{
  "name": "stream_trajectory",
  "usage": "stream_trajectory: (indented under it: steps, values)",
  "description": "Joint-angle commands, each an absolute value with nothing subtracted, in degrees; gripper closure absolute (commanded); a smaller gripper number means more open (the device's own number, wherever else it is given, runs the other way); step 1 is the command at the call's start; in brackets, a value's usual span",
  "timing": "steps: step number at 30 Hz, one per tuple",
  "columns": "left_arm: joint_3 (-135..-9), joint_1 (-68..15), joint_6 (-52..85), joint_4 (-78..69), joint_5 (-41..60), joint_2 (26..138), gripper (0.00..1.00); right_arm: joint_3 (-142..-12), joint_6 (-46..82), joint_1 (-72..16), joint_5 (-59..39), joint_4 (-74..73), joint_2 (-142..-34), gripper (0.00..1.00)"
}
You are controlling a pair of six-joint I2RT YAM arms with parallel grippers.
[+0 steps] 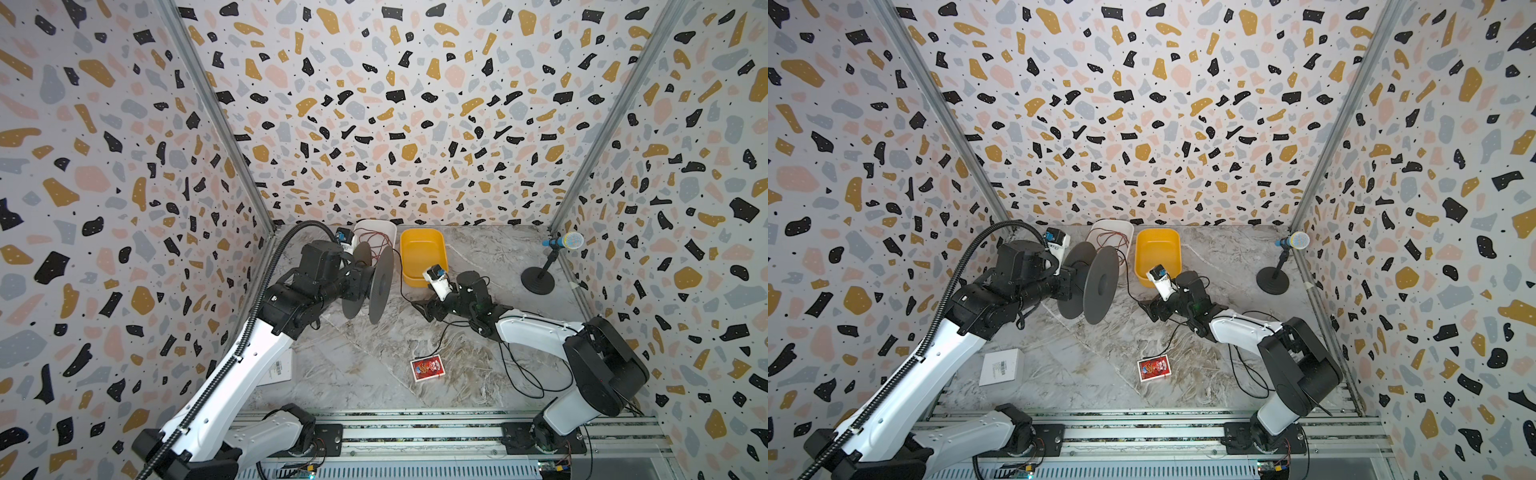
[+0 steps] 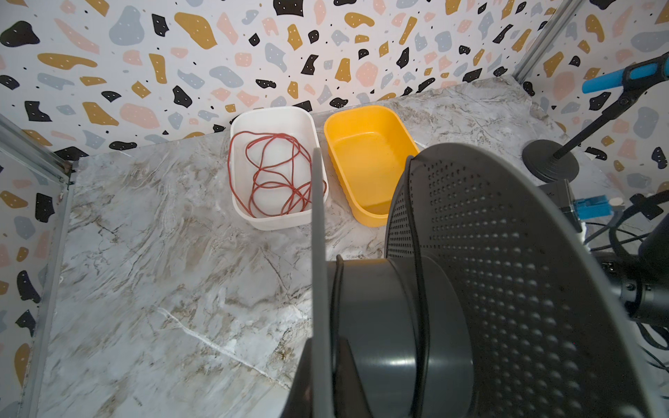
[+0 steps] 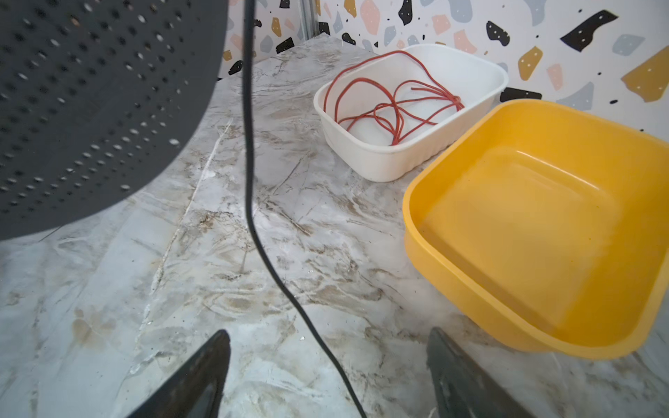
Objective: Wrap the cables
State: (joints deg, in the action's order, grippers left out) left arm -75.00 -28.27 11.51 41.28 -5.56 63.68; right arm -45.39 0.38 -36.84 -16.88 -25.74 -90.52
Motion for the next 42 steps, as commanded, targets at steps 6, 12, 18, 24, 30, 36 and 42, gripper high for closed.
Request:
stream_trajectory:
  steps: [6,12,18,24,30,36,42]
  values:
    - [-79.2,-27.2,12.9,39.0,-2.7,63.8,1.0,-42.5,-6.0,-42.1,-9.0,-37.9,-93.8,0.2]
    - [-79.9,-26.5,12.8,39.4,-0.3,64.0,1.0,-41.4,-7.6,-43.1,-9.2,-44.7,-98.3,0.26]
    - [-80.8,-25.6,12.5,40.4,0.2,63.8,1.0,-43.6,-8.0,-43.2,-5.8,-47.5,-103.4,0.33]
    - [-80.7,-24.7,12.5,40.2,1.7,63.7,1.0,-44.2,-7.9,-43.2,-3.7,-49.2,-105.8,0.4]
    - [-80.5,-22.3,12.3,39.2,3.6,64.0,1.0,-44.0,-6.2,-43.3,-0.3,-49.9,-106.3,0.76]
    - [-76.8,-18.7,14.8,33.7,11.4,65.1,1.0,-44.8,-2.7,-43.7,5.1,-48.0,-106.8,1.0]
    - [-74.6,-15.9,17.4,30.1,12.4,64.5,1.0,-46.8,0.0,-44.4,9.4,-42.4,-106.5,1.0]
